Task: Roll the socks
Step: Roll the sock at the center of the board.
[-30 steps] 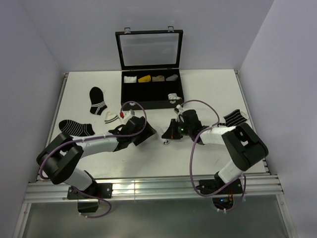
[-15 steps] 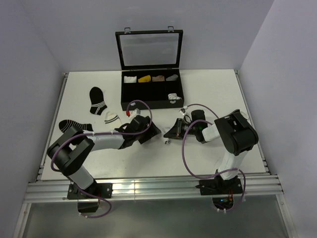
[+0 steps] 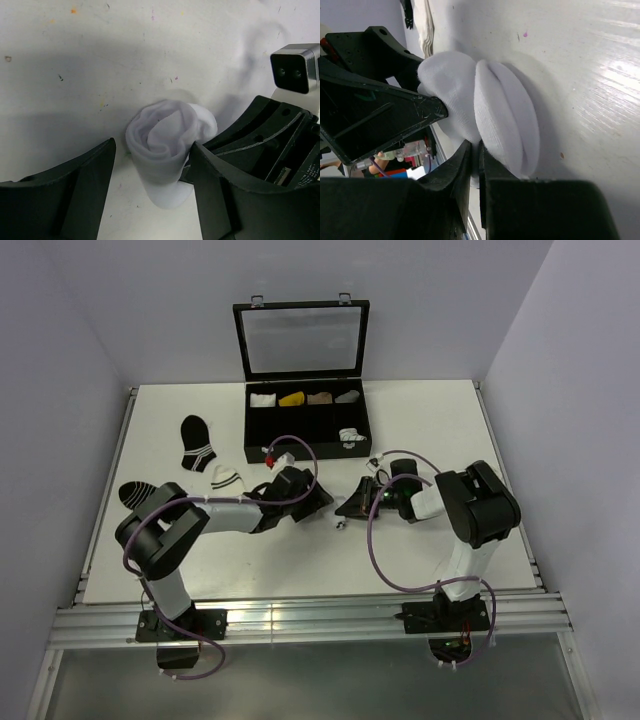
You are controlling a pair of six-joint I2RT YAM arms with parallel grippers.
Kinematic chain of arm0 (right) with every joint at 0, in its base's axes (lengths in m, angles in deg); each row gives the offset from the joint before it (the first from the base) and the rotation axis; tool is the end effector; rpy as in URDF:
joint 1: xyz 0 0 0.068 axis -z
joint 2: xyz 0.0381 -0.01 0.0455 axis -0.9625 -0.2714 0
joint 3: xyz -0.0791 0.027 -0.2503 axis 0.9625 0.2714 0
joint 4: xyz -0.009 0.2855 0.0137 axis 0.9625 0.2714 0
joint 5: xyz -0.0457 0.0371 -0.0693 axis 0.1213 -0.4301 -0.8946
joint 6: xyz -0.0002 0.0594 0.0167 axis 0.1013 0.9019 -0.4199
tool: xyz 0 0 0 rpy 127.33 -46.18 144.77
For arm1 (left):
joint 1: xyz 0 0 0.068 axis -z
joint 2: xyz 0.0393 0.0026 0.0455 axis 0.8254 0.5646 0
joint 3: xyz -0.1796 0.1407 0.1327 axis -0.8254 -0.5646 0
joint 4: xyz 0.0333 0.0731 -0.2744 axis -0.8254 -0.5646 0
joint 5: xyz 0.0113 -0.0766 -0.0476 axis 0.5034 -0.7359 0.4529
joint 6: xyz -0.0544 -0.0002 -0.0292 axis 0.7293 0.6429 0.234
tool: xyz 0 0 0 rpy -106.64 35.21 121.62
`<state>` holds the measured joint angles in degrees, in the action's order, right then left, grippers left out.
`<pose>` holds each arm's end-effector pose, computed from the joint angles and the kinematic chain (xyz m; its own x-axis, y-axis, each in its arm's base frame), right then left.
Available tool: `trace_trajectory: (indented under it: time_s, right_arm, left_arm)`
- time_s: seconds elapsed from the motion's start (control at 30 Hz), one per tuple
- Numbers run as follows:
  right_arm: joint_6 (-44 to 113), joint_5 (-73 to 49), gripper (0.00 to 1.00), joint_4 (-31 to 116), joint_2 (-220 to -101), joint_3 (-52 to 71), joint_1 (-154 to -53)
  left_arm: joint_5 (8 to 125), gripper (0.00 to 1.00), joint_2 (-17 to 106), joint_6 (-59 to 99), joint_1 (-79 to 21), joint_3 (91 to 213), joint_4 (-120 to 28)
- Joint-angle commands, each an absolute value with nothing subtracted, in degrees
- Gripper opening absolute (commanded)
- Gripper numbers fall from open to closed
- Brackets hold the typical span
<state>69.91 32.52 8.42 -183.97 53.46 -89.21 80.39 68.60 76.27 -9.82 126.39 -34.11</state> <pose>0.2817 0.1136 0.0541 -0.9576 0.1676 -0.2344 -0.1437 0.4275 0.8925 0.2592 -0.2603 0.1067 -0.7794 -0.5188 -0.3511 -0.1580 0.7051 -0.6913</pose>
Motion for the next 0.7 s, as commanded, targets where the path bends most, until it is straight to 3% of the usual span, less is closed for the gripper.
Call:
trace_trajectory:
  time_s: [0.0, 0.13, 0.4, 0.67]
  right_arm:
    - [63.6, 20.8, 0.12, 21.9, -185.1, 54.3, -88.4]
    - [60.4, 16.3, 0.18, 27.6, -182.2, 52.5, -88.5]
    - [53.0, 3.3, 0.31, 36.3, -167.4, 48.9, -93.6]
    - [44.3, -16.0, 0.41, 40.3, -155.3, 49.0, -106.2]
  left_arm:
    - [79.6, 0.67, 71.4, 74.4, -9.5, 127.4, -37.3]
    - [79.3, 0.64, 72.3, 74.7, -9.5, 127.8, -37.7]
    - [79.6, 0.34, 73.6, 75.8, -9.3, 129.6, -41.8]
    - [79.9, 0.29, 73.4, 76.4, -9.3, 129.7, -43.5]
